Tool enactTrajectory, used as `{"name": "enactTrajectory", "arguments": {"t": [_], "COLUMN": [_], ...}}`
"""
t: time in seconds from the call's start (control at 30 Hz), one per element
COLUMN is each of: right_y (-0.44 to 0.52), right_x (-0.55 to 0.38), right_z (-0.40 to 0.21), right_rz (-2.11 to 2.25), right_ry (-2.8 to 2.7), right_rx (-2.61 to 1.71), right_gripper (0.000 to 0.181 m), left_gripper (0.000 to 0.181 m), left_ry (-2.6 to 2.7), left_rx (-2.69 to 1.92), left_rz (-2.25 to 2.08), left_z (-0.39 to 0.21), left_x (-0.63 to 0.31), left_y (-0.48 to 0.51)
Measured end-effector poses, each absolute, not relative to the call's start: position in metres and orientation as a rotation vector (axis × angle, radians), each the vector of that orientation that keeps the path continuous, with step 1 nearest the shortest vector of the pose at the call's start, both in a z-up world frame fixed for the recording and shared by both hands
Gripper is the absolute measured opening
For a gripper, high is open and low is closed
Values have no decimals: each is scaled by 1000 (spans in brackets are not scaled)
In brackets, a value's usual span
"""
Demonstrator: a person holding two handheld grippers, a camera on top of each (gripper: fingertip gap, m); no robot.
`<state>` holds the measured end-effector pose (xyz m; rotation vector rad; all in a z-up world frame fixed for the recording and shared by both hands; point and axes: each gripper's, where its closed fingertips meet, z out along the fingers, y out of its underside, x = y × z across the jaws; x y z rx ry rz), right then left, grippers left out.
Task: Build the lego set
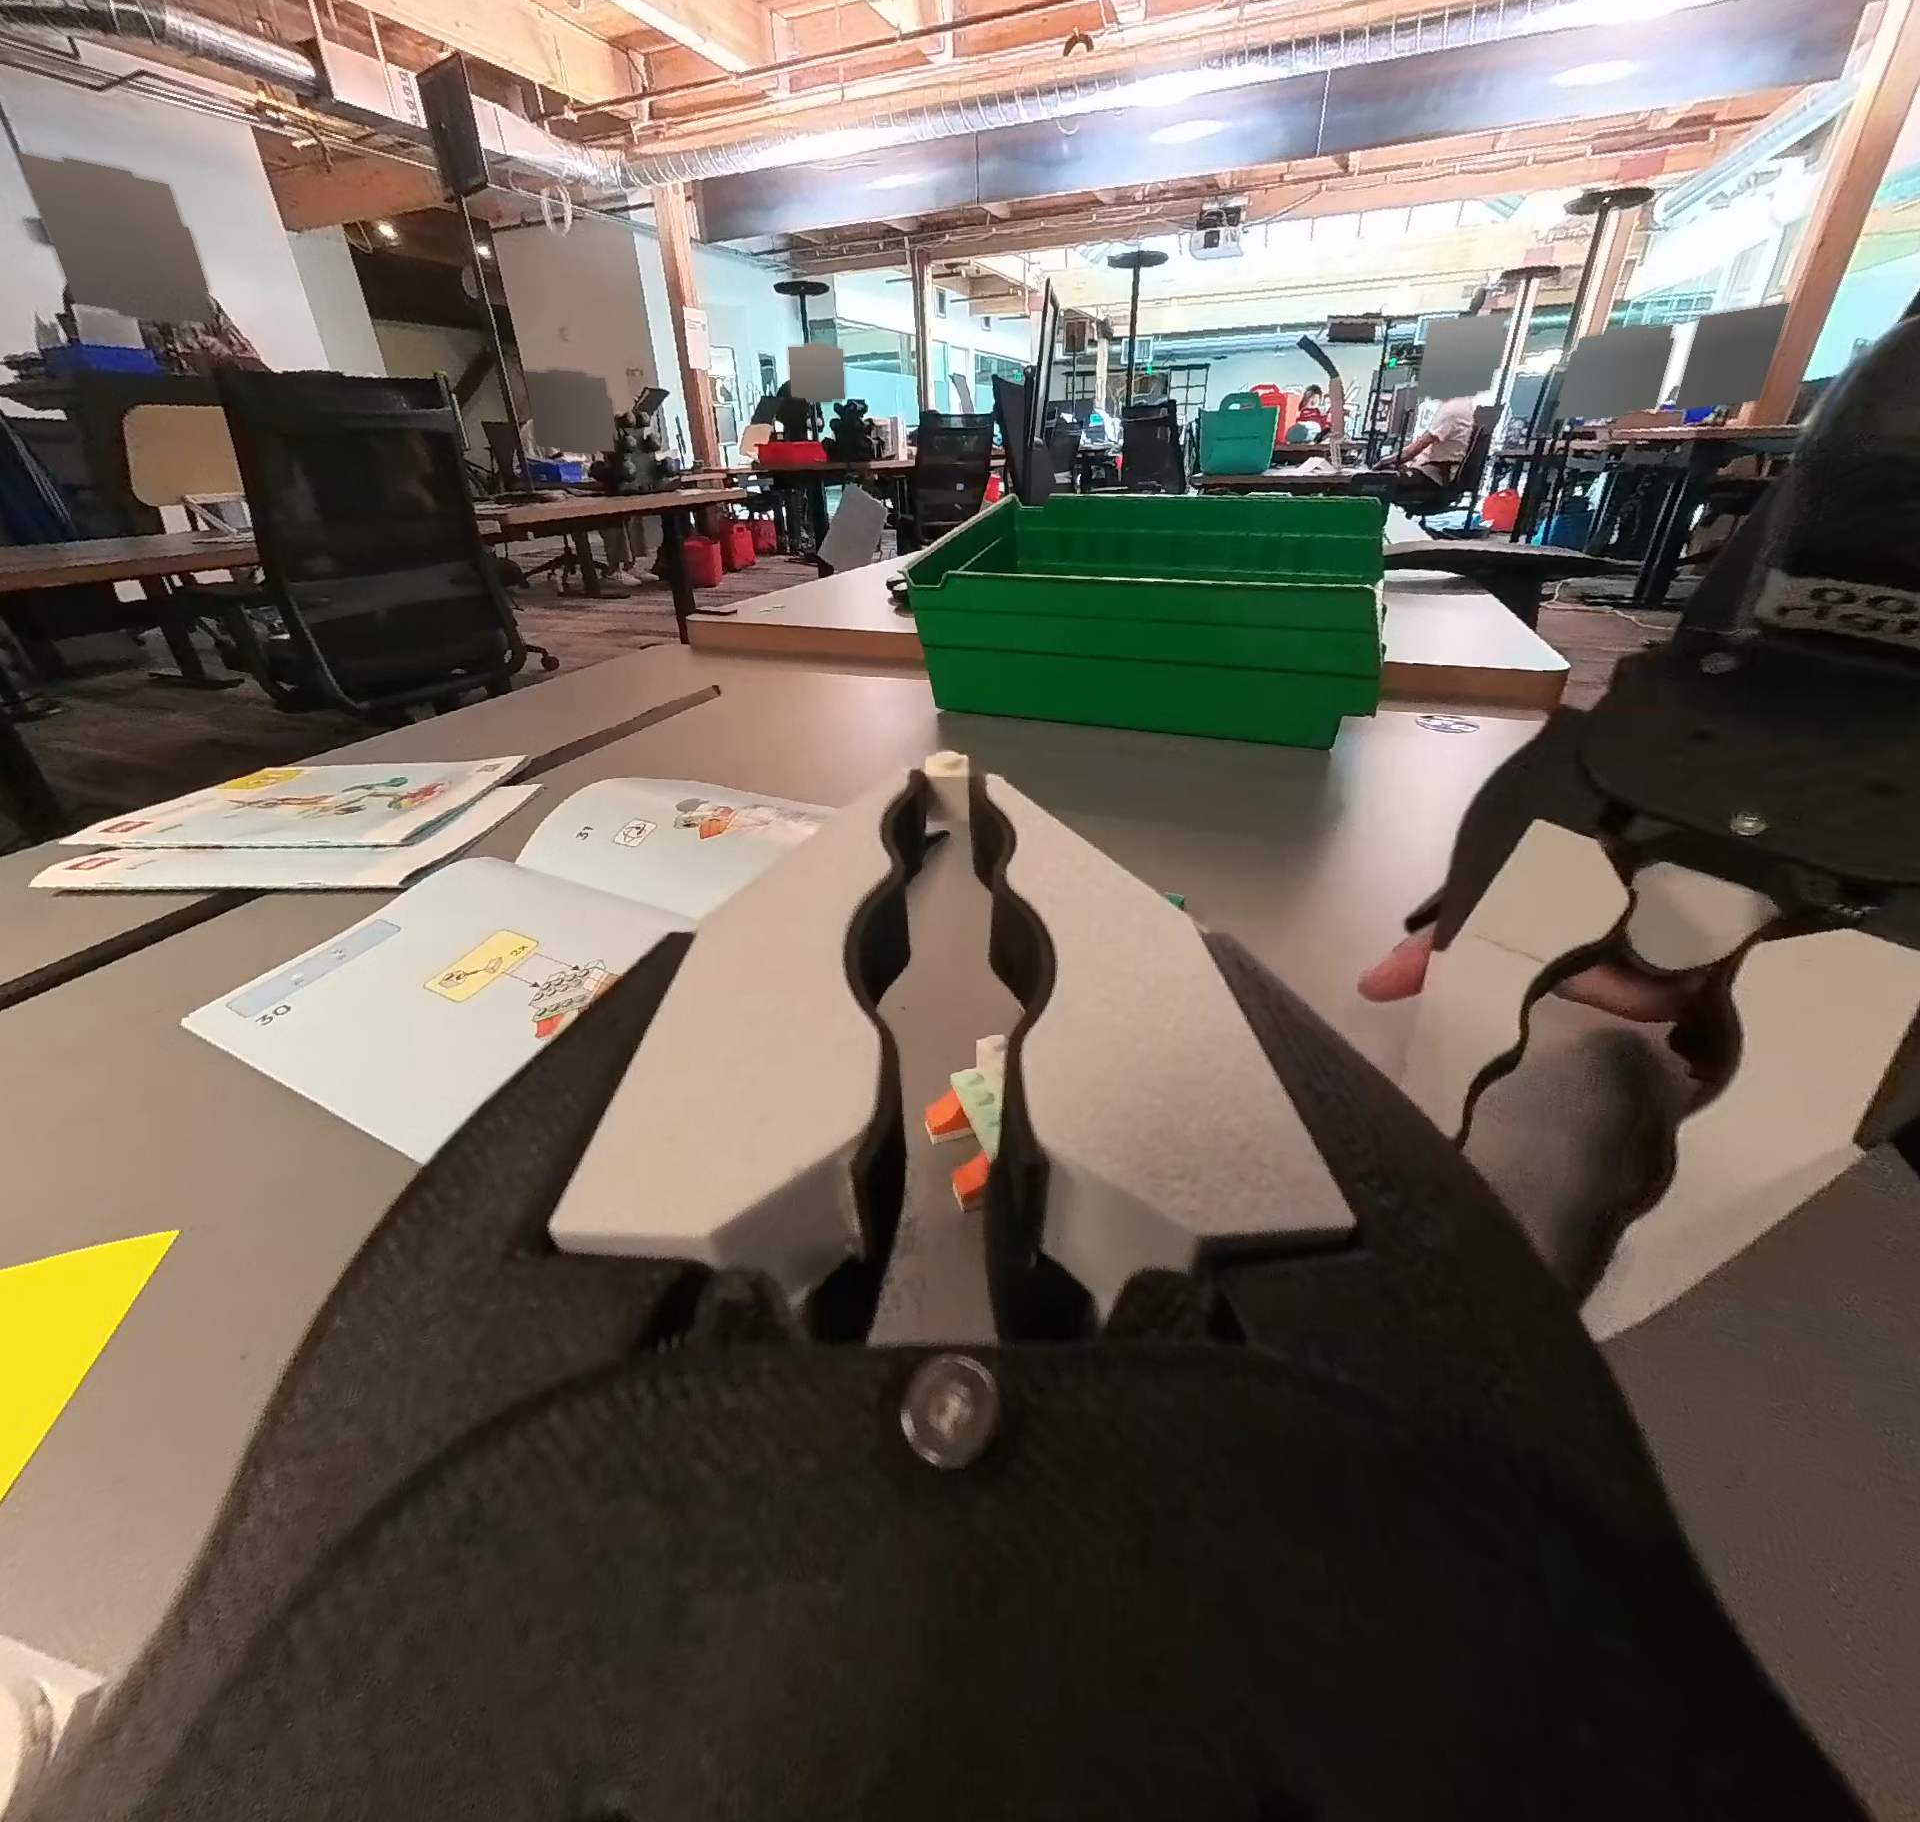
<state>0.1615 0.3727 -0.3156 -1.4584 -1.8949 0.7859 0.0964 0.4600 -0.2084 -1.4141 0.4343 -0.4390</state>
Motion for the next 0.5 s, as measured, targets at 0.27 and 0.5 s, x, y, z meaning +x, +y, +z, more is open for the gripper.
{"name": "enactTrajectory", "arguments": {"t": [0.27, 0.5], "right_y": [371, 375], "right_x": [166, 170], "right_z": [-322, -316], "right_rz": [852, 857], "right_ry": [-2001, -1995], "right_rx": [-1418, -1374], "right_gripper": [22, 17], "left_gripper": [6, 6], "left_ry": [437, 428], "left_rx": [-1430, -1442], "left_rz": [-452, -476], "left_z": [-211, -213], "left_x": [97, 98], "left_y": [461, 462]}}
